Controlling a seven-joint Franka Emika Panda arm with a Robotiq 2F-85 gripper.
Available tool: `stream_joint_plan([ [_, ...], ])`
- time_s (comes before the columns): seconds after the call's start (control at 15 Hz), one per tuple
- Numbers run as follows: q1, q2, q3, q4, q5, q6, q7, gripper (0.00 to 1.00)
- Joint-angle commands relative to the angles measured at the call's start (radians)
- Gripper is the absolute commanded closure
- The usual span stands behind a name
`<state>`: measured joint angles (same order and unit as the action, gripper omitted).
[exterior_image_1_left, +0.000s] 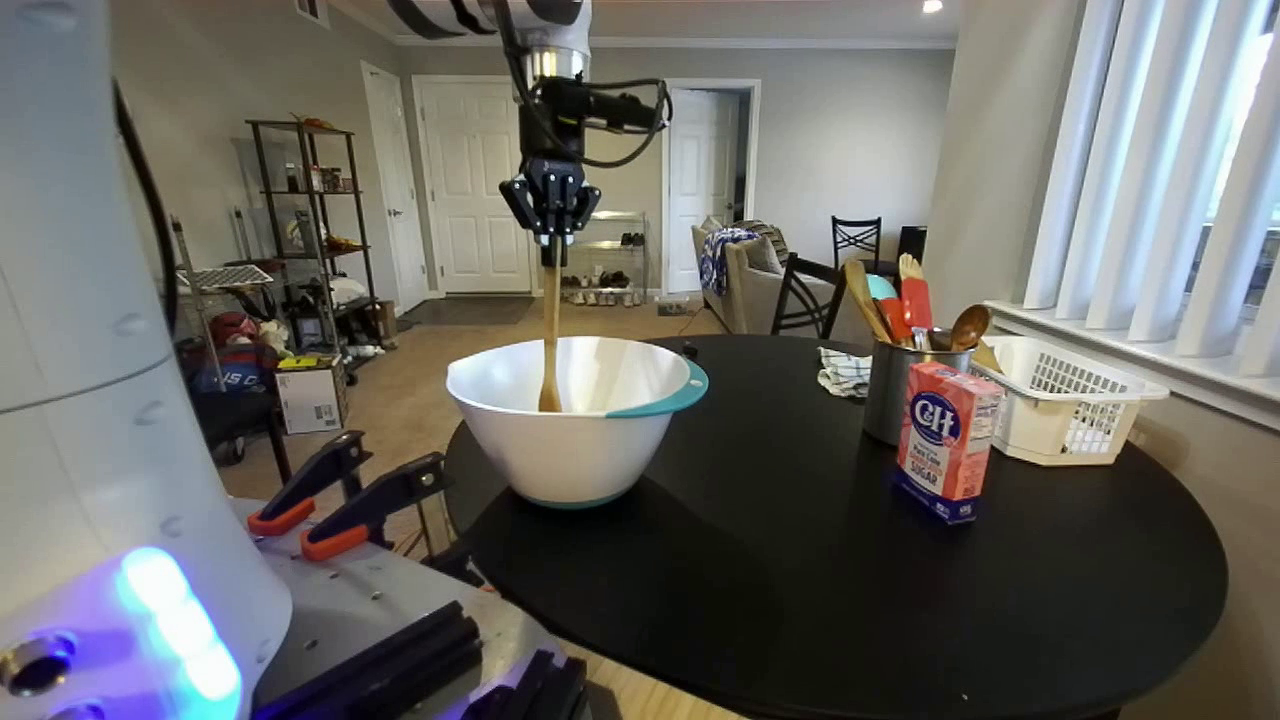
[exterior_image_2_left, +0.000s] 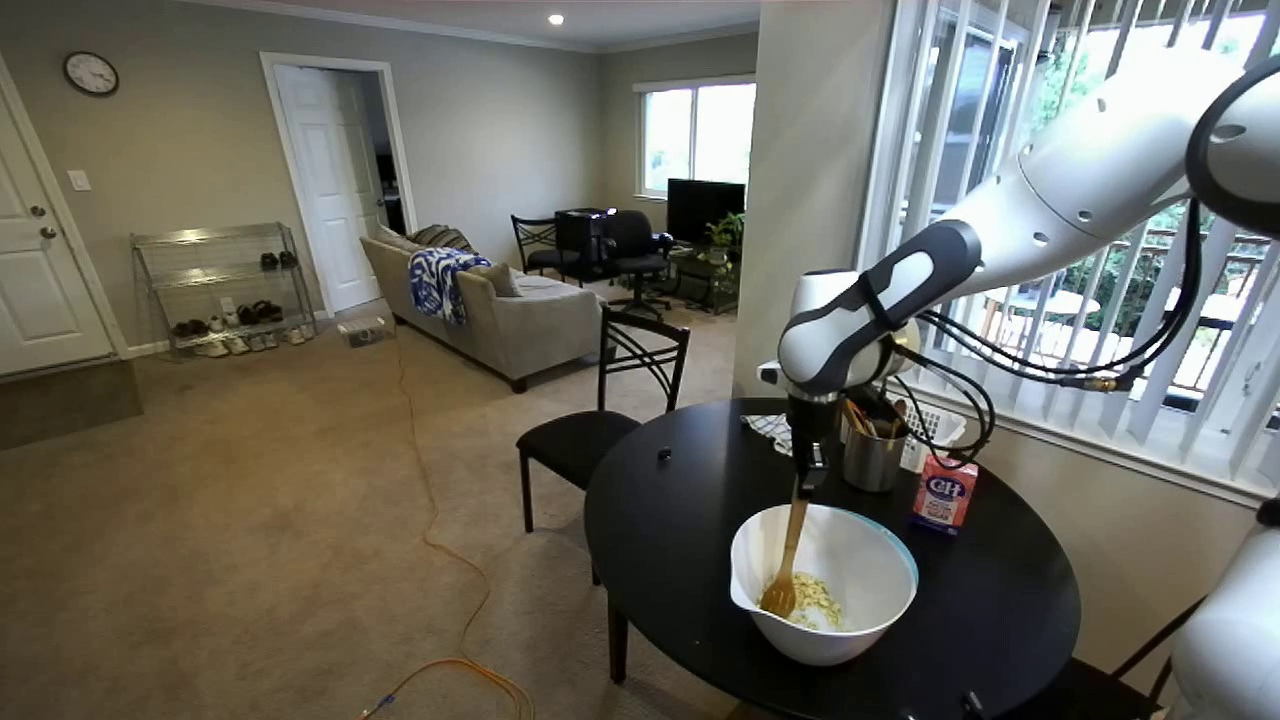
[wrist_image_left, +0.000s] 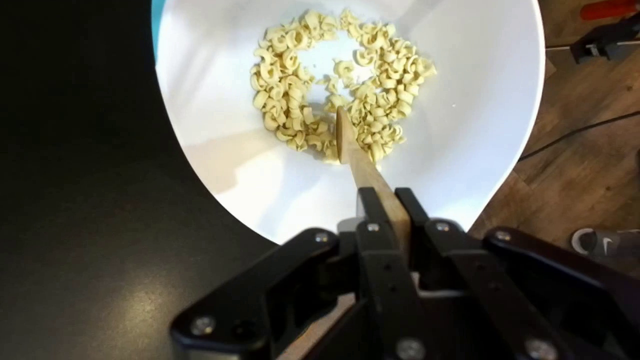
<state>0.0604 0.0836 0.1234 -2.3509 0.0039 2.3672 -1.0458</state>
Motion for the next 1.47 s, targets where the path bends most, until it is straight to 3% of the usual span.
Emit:
stream_joint_plan([
  [0.0, 0.001, -0.052, 0.004, -0.044, 0.06, -0.035, -0.072, 0.97],
  [0.33, 0.02, -0.054, -0.004, -0.045, -0.081, -0.15, 0.027, 0.97],
  [0.67, 0.035, -0.058, -0.001, -0.054, -0.227, -0.162, 0.136, 0.97],
  [1.4, 0.042, -0.093, -0.002, -0.095, -0.255, -0.032, 0.22, 0.97],
])
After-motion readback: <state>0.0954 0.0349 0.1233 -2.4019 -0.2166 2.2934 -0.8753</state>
